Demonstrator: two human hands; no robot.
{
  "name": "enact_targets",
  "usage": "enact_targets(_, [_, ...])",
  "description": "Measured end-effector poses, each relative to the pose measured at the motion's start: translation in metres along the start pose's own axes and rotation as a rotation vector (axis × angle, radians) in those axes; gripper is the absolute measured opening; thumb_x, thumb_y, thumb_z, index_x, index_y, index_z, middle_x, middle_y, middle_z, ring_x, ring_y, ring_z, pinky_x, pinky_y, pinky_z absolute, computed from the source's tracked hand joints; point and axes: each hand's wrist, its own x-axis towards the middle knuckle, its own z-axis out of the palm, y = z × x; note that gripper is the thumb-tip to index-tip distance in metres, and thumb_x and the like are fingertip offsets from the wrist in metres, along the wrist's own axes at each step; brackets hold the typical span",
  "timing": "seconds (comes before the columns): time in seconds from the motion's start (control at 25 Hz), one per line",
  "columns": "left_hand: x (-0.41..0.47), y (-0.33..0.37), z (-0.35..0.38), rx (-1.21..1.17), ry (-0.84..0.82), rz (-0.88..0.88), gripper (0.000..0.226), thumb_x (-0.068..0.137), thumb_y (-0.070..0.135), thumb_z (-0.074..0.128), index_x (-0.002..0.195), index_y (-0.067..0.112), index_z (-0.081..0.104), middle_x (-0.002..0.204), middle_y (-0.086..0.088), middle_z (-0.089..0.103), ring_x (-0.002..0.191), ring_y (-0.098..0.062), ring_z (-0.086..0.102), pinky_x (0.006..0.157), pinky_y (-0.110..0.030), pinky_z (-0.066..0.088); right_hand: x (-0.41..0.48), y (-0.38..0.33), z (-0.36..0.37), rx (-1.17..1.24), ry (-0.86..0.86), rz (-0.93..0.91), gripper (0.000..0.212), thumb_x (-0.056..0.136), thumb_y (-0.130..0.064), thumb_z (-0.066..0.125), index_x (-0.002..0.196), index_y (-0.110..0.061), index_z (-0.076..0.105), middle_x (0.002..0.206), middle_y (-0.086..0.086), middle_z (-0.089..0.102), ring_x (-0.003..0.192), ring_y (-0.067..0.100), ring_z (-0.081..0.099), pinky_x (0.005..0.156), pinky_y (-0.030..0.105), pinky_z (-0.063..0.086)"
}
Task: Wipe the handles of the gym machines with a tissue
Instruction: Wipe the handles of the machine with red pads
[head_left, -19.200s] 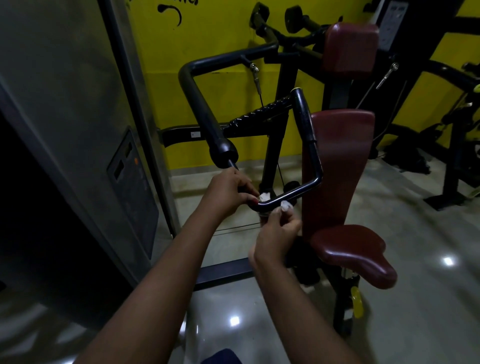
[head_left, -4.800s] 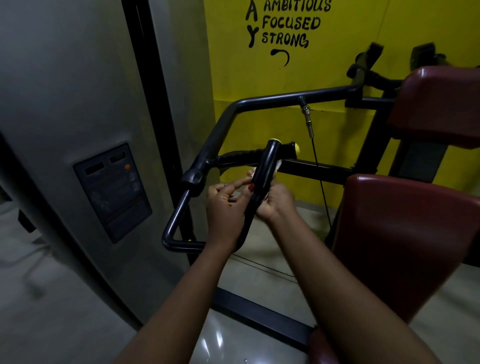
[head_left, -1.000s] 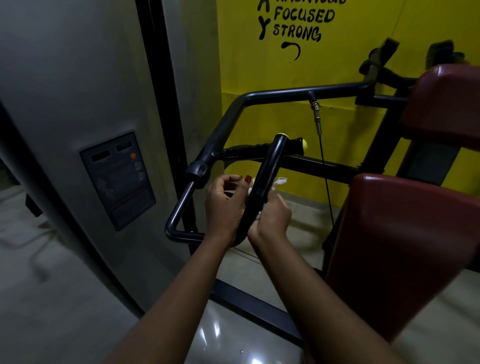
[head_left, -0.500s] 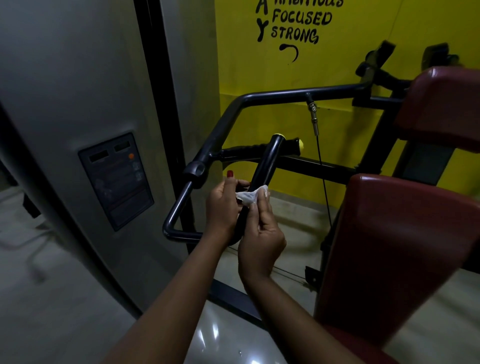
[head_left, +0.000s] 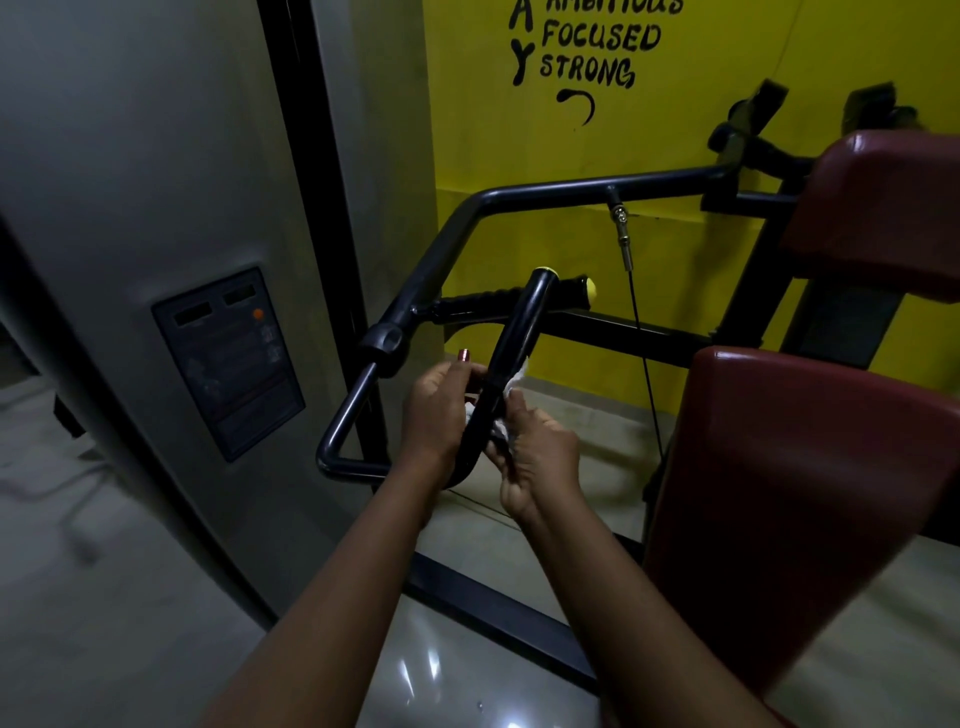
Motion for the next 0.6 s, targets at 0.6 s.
enact_targets(0.6, [0.02,0.014,-0.001,0.126,-0.091,0.108,0.011,0.095,0.021,0.058,0.089,0.018,0.067,0.071,0.005,0.066,0.06,-0.002,0.062,0.054,-0.018,0.046,0.033,-0.01,0.016,-0.655,0.247,-1.123,0.012,0.084,-0.012,0.071,0.095,-0.015,0.075,0.093,-0.002,0.068,0.088,0.009,0.06,0.078,0.027,0.051])
